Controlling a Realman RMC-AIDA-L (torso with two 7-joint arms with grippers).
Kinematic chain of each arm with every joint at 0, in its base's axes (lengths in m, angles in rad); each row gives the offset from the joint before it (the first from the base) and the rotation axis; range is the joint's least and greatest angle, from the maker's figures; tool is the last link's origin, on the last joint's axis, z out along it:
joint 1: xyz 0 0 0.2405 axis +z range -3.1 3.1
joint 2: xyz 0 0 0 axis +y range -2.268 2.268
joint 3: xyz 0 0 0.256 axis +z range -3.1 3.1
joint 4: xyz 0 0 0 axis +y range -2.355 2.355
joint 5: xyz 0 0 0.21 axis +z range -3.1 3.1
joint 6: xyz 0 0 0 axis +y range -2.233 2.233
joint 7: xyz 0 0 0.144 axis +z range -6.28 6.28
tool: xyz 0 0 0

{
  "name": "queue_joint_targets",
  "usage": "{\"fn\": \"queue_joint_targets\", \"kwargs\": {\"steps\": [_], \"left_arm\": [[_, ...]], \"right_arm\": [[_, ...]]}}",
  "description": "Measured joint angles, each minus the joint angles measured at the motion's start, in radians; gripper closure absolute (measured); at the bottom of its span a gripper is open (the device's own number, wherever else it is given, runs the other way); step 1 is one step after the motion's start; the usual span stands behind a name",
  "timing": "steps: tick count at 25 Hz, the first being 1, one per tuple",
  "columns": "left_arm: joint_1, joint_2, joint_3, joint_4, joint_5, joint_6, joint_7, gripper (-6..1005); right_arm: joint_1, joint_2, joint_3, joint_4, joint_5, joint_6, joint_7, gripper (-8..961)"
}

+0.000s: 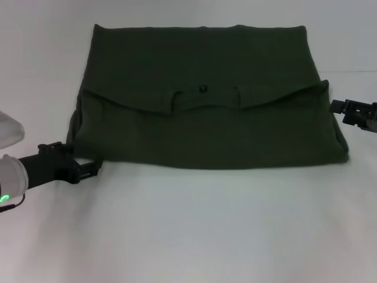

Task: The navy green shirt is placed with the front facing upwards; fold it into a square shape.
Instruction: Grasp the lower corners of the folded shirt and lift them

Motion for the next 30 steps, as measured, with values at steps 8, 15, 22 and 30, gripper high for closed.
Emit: {"fn": "queue_joint_targets", "kwargs": {"steps": [8, 15, 22, 30], "left_arm": [[0.001, -0.002, 0.006, 0.009, 0.006, 0.011, -0.011, 272], [0.006, -0.002, 0.002, 0.026, 0.006, 0.01, -0.009, 272], [0.007, -0.001, 0.003, 0.034, 0.01, 0.004, -0.026, 536], [0.0, -0.001, 0.007, 0.035, 0.013, 0.004, -0.026, 787]], "right_arm": [[-0.009, 0.0, 0.001, 0.0, 0.001, 0.002, 0.0, 272], [-0.014, 0.0, 0.003, 0.0, 0.002, 0.001, 0.0, 286], [-0.024, -0.001, 0.01, -0.003, 0.002, -0.004, -0.002, 301], [-0.033, -0.004, 0.007, -0.002, -0.001, -0.008, -0.005, 317]]}}
